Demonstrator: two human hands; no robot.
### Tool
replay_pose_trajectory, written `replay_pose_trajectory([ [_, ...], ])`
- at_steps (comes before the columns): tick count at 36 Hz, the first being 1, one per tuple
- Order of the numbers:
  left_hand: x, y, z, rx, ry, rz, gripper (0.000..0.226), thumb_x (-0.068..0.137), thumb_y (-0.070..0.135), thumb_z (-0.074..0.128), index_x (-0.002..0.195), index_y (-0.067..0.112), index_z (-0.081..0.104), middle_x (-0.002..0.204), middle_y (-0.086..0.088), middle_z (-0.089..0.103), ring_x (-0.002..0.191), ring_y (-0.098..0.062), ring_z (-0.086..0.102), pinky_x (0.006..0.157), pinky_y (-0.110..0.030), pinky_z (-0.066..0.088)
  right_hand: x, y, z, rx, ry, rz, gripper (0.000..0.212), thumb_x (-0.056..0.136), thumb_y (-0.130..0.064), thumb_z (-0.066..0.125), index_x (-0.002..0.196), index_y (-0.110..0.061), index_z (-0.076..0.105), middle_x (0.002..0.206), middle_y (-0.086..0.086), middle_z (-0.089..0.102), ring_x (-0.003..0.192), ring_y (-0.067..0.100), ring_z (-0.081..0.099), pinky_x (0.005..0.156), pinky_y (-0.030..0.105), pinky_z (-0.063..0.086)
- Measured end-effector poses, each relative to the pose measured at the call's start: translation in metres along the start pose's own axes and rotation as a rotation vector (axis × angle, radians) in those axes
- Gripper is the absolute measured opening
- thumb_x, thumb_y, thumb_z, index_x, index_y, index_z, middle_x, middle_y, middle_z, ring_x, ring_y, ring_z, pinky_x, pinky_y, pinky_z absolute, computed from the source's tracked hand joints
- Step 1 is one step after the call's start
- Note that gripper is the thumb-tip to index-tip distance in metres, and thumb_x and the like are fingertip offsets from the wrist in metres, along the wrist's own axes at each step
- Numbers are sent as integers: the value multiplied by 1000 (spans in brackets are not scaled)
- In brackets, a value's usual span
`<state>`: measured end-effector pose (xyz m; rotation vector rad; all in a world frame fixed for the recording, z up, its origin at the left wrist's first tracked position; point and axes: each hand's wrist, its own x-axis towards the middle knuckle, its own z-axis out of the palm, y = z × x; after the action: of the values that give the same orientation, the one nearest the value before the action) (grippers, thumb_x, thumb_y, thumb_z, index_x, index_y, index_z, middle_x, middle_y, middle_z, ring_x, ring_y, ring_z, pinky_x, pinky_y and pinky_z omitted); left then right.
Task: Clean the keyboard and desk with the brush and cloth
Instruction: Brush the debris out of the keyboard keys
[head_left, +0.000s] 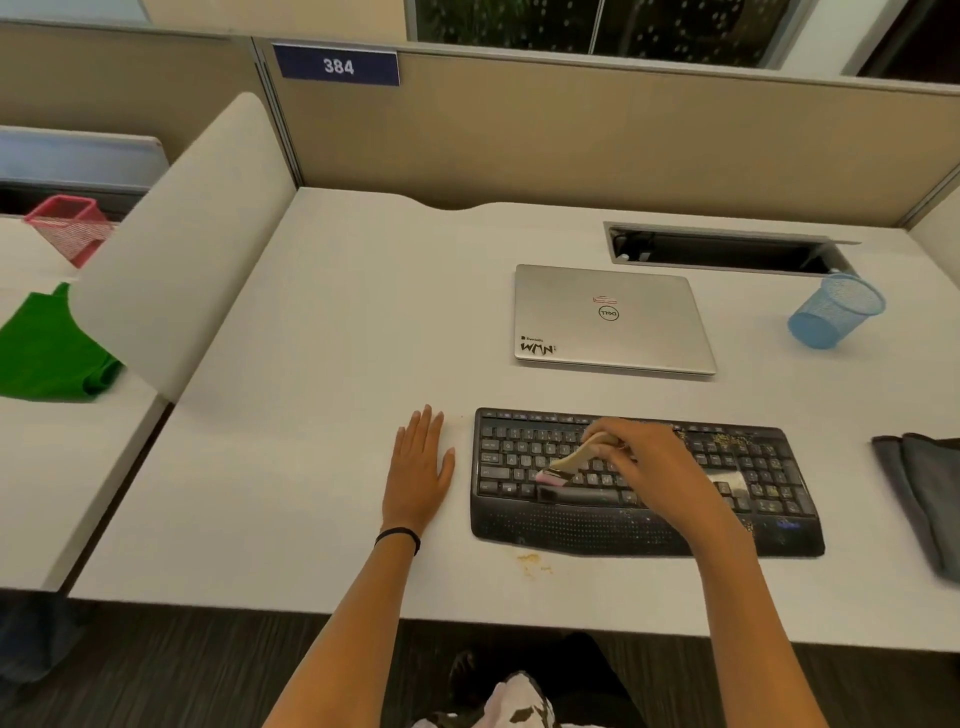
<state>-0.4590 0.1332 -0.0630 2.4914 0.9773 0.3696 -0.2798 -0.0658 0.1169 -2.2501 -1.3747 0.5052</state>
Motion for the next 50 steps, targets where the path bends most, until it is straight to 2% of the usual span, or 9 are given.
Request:
replay_pose_trajectory([
  [3, 1, -2, 2, 3, -5, -7, 65, 93, 48, 15, 149, 14, 21, 157, -3, 15, 145, -12, 4, 117, -27, -4, 12, -2, 2, -16, -55, 3, 13, 91, -18, 56, 100, -25, 63, 82, -18, 60, 63, -5, 49, 57, 11, 33],
  [7, 2, -2, 2, 5, -10, -21, 67, 92, 50, 12, 150, 16, 17, 158, -1, 10, 143, -8, -2, 115, -21, -10, 34, -3, 6, -32, -110, -23, 13, 92, -14, 54, 98, -21, 63, 84, -11, 66, 60, -2, 49, 56, 12, 32],
  [11, 3, -2, 2, -8, -9, -30, 67, 92, 50, 14, 150, 16, 16, 157, 1, 9, 143, -8, -1, 114, -18, -11, 60, 0, 8, -31, -111, -40, 13, 91, -10, 54, 96, -19, 61, 87, -10, 68, 74, 10, 60, 69, 27, 47],
  [18, 4, -2, 2, -14, -12, -37, 68, 92, 52, 13, 150, 16, 16, 157, 1, 9, 144, -8, 0, 115, -19, -8, 91, 7, -1, -7, 46, -28, 11, 92, -13, 53, 100, -15, 61, 90, -4, 68, 83, 15, 59, 76, 34, 50],
  [22, 4, -2, 2, -14, -16, -41, 69, 91, 54, 12, 150, 17, 13, 158, 1, 8, 145, -9, 0, 115, -21, -6, 93, 6, -10, 6, 113, -62, 11, 92, -13, 55, 101, -15, 62, 89, -10, 68, 83, 13, 60, 78, 31, 49],
  [29, 4, -1, 2, -24, -9, -50, 69, 92, 53, 16, 150, 16, 17, 157, 1, 10, 145, -9, 2, 116, -21, -3, 82, 0, -3, -47, -201, -118, 9, 91, -16, 56, 96, -20, 62, 86, -13, 66, 82, 7, 60, 79, 34, 51],
  [35, 0, 0, 1, -23, -16, -56, 71, 93, 57, 17, 150, 14, 18, 156, 3, 10, 144, -10, 6, 114, -14, -7, 82, 0, -2, -127, -144, -148, 17, 94, -13, 49, 103, -16, 62, 99, -6, 69, 91, 13, 60, 76, 24, 43],
  [42, -1, 3, 0, -17, -4, -93, 76, 92, 63, 7, 150, 14, 20, 156, 4, 11, 144, -10, 8, 115, -15, -5, 81, 8, -9, -266, -200, -189, 18, 96, -14, 45, 105, -18, 60, 103, -5, 68, 94, 14, 59, 73, 24, 41],
  [50, 1, 4, -1, 4, 1, -130, 67, 94, 51, 18, 150, 16, 17, 157, 4, 9, 144, -6, 2, 115, -16, -5, 94, -9, 19, -117, -244, -272, 18, 92, -7, 47, 100, -10, 63, 95, 7, 69, 85, 22, 63, 75, 36, 51],
])
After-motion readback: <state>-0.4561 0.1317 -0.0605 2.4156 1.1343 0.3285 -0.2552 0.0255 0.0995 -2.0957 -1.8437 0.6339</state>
